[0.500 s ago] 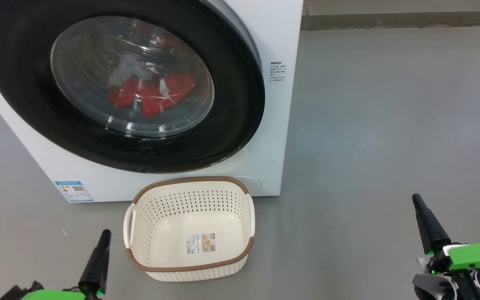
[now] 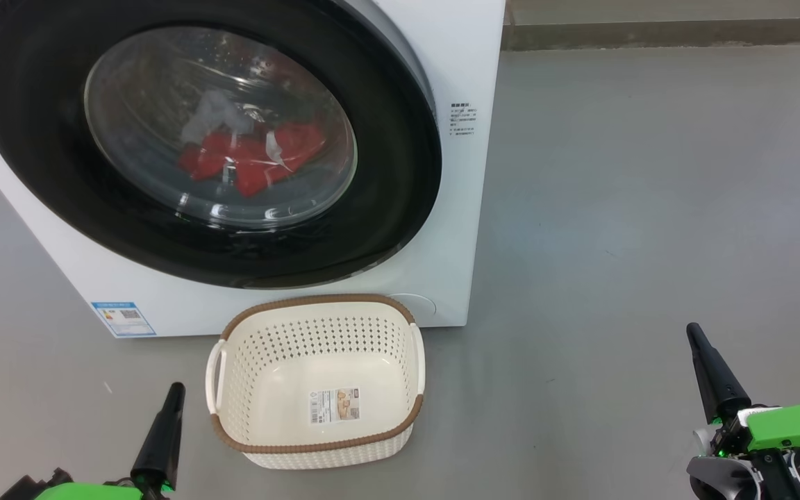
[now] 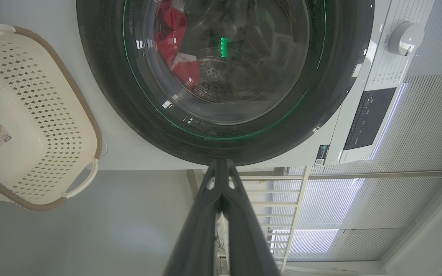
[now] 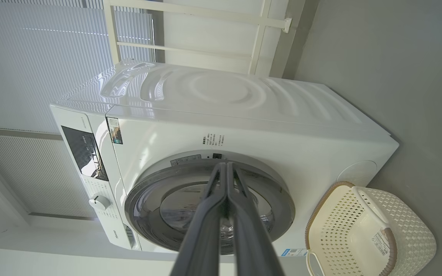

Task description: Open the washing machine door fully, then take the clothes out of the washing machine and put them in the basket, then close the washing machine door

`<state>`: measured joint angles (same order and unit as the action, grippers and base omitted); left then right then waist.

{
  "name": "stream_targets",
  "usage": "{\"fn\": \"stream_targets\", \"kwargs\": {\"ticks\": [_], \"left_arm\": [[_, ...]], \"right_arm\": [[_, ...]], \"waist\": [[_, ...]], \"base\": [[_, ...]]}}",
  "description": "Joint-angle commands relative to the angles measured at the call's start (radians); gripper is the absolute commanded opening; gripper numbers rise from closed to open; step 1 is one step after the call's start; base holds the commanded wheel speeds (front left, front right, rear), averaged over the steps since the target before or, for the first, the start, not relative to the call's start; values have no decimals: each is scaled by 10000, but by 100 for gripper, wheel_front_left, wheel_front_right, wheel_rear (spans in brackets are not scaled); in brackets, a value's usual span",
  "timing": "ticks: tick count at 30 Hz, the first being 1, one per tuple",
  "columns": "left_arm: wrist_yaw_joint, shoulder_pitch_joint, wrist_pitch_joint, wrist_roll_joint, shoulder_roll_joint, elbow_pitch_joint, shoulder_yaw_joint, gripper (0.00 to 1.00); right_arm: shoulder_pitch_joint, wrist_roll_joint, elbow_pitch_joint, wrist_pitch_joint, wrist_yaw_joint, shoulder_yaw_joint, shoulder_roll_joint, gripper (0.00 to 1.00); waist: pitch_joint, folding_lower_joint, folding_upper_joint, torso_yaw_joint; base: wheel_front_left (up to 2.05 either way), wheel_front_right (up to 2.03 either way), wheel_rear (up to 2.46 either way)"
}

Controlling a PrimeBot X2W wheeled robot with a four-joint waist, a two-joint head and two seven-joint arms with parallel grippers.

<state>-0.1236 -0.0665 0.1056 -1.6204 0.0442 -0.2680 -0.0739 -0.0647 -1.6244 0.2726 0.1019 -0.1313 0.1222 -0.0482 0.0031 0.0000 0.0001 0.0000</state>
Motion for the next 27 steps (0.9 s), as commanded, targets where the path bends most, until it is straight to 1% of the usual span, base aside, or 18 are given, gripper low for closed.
{"fn": "stream_targets", "kwargs": {"ticks": [1,27], "left_arm": [[-71,-413,57,98,84,230,-375,0],[-71,-414,67,108,76,230,-387,0]], "right_arm": [[-428,121,-281,76,6,-130,-59,0],[-430,136,-280,91,6,-111,-46,0]], "waist": [[0,0,-1,0],[0,0,-1,0]], "base": [[0,0,0],[0,0,0]]}}
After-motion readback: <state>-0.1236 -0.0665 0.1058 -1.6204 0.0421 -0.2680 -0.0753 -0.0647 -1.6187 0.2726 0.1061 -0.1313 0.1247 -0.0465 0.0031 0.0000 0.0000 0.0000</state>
